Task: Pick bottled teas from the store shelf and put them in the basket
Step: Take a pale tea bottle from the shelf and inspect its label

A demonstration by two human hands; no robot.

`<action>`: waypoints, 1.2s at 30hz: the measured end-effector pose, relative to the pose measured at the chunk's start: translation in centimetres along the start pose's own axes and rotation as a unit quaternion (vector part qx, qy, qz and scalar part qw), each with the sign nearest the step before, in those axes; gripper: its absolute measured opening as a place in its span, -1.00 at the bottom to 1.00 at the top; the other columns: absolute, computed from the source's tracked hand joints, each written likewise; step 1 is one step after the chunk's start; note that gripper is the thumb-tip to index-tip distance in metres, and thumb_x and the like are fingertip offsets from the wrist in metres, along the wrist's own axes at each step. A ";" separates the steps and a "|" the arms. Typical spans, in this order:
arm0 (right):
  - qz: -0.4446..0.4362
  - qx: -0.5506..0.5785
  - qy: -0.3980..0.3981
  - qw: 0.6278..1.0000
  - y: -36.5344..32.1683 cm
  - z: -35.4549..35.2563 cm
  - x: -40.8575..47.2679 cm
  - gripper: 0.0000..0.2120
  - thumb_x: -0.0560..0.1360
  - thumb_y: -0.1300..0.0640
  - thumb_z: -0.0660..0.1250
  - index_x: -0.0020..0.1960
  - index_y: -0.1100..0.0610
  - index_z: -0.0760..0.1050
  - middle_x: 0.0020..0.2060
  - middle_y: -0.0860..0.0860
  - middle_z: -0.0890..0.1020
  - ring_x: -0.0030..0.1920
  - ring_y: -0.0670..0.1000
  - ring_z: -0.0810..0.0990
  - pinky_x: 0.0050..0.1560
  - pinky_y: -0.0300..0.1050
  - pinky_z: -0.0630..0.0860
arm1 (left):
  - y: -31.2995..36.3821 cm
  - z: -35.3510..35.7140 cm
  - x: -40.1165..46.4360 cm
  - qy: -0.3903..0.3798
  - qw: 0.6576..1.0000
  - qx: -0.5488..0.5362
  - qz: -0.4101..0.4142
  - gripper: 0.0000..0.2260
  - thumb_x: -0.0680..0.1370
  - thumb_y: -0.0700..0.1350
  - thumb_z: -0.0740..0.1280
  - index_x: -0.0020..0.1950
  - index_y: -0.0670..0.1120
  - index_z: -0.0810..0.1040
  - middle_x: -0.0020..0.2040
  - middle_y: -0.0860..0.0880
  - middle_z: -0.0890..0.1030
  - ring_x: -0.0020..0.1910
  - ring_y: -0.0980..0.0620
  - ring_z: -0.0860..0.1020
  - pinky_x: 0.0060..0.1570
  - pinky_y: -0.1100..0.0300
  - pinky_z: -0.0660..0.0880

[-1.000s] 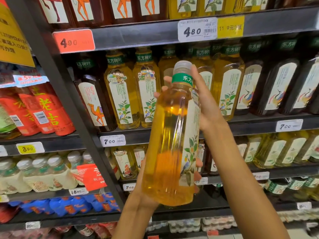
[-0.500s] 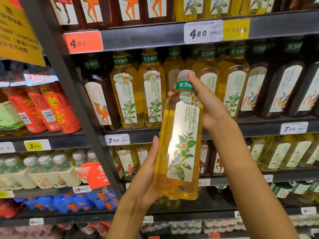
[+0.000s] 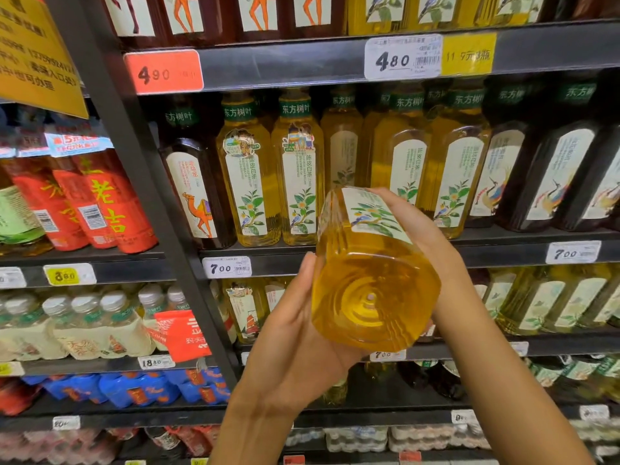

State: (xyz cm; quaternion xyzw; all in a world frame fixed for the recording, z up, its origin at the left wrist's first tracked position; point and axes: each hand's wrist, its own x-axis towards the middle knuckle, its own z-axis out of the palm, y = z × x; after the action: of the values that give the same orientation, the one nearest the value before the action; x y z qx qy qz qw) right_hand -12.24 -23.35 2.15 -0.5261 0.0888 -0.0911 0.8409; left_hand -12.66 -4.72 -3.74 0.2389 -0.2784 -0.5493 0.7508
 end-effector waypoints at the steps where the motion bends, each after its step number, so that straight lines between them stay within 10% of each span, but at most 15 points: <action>1: 0.005 -0.002 -0.010 1.000 0.1 0.2 0.0 -0.28 0.65 0.15 0.00 -0.62 0.14 0.57 -0.58 0.02 0.60 -0.57 -0.07 0.60 -0.66 -0.30 0.41 | 0.0 -0.1 0.0 -0.005 1.000 0.000 0.005 -0.41 0.51 0.14 0.35 0.45 -0.11 0.36 0.39 -0.19 0.43 0.45 -0.23 0.22 0.47 -0.26 -0.05; 10: 0.014 0.053 -0.002 0.999 -0.5 1.3 1.0 -0.94 0.54 0.15 0.20 -0.09 0.12 0.42 -0.25 0.07 0.51 -0.24 -0.01 0.54 -0.23 -0.16 0.52 | 0.0 -1.2 0.2 0.024 1.000 -0.014 -0.001 -0.25 0.39 0.24 0.44 0.44 -0.16 0.38 0.50 -0.26 0.24 0.47 -0.23 0.21 0.49 -0.21 -0.04; 19: -0.064 -0.033 -0.035 0.997 -1.3 1.5 0.1 -0.64 0.61 -0.11 0.12 0.19 0.13 0.46 -0.20 0.05 0.69 -0.20 -0.03 0.68 -0.16 -0.16 0.61 | -1.2 -2.7 1.1 0.101 0.993 0.066 0.004 -0.33 0.34 0.29 0.45 0.36 -0.01 0.49 0.32 -0.19 0.52 0.25 -0.16 0.54 0.16 -0.08 0.51; 36: -0.323 -0.064 -0.062 0.942 -0.2 2.4 -2.4 -0.58 0.60 -0.08 0.14 0.24 0.24 0.43 -0.03 0.11 0.68 -0.01 0.07 0.65 -0.02 -0.05 0.57 | -0.4 -5.9 1.9 0.203 0.910 0.350 0.086 -0.41 0.28 0.45 0.35 0.19 0.16 0.58 0.18 -0.02 0.64 0.17 -0.03 0.60 0.00 0.15 0.59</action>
State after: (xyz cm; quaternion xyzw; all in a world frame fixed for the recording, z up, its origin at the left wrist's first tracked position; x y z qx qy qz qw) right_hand -14.02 -20.77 3.53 -0.5839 -0.1326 -0.3192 0.7345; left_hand -8.49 -6.38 -8.04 0.5677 -0.3140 -0.2894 0.7039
